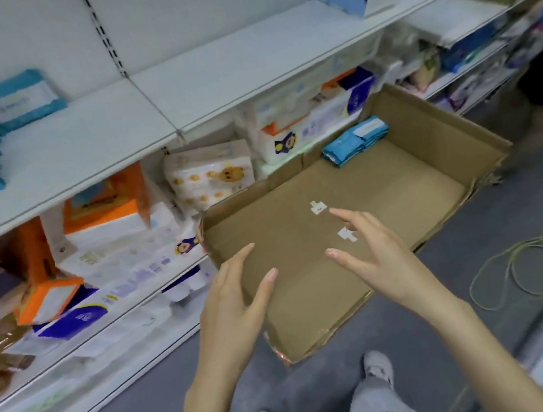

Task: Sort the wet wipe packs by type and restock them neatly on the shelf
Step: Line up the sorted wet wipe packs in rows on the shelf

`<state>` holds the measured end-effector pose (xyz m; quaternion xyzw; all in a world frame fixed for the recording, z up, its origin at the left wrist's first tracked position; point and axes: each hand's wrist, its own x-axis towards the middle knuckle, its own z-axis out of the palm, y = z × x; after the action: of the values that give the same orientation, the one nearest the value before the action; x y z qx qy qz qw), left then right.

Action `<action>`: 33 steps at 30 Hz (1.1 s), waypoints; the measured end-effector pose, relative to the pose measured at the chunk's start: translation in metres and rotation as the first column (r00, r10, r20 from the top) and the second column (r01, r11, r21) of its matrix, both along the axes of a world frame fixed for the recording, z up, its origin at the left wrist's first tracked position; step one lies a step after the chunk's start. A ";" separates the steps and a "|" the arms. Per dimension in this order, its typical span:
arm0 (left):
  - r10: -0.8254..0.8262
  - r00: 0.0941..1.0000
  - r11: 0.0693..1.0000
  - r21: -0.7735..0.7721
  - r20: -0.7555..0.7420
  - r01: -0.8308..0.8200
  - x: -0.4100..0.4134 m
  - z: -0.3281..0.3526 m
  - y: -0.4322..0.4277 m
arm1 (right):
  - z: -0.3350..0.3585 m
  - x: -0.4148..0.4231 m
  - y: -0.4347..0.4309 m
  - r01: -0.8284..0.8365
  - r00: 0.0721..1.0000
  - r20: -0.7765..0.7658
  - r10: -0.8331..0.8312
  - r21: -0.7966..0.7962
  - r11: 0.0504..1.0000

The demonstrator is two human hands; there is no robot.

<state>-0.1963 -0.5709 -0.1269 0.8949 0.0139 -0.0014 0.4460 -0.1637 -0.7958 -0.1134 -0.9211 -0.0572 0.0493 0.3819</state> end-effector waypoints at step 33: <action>0.412 0.824 0.889 -0.027 -0.389 -0.458 0.369 -0.219 -0.300 | -0.199 0.446 -0.350 0.067 0.880 -0.475 -0.029 0.063 0.996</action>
<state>0.1724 -0.8710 -0.3462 0.8227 0.3022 -0.0703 0.4763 0.2827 -1.1455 -0.3123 -0.8668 0.0587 0.2609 0.4208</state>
